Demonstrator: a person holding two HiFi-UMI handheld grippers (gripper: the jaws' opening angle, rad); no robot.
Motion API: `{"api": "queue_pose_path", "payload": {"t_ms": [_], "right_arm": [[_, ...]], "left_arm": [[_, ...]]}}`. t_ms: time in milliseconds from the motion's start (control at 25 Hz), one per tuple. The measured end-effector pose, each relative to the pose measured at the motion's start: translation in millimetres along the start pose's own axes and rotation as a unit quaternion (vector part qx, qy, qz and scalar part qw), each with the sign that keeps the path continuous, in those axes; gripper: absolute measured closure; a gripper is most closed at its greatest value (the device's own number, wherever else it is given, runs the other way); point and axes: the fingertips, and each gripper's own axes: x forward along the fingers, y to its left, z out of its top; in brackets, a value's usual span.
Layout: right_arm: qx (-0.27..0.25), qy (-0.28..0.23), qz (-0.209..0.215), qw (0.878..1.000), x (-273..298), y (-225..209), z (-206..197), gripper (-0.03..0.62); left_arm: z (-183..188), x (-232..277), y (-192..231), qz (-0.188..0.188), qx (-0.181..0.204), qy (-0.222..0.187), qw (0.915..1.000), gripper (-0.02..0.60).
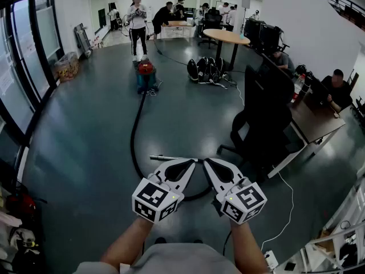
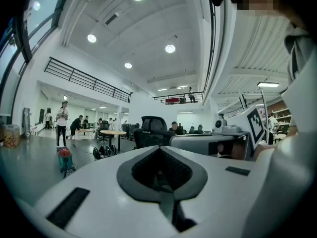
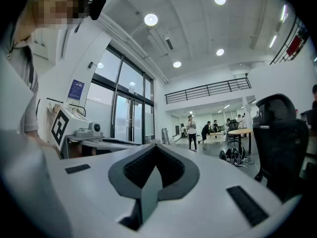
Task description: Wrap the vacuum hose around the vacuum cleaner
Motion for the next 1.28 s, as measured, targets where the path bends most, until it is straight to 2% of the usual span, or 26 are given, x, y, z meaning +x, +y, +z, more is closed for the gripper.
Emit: {"api": "queue_pose_path", "payload": {"t_ms": [760, 1280], "right_arm": [[0.009, 0.003, -0.019, 1.000, -8.9, -10.7, -5.5, 0.589], [0.002, -0.001, 0.017, 1.000, -38.6, -42.4, -2.8, 0.589]], "left_arm": [[-3.0, 4.2, -6.2, 0.004, -0.002, 0.004, 1.0000, 0.575], [-1.0, 39.0, -33.8, 0.028, 0.011, 0.014, 0.9994, 0.575]]}}
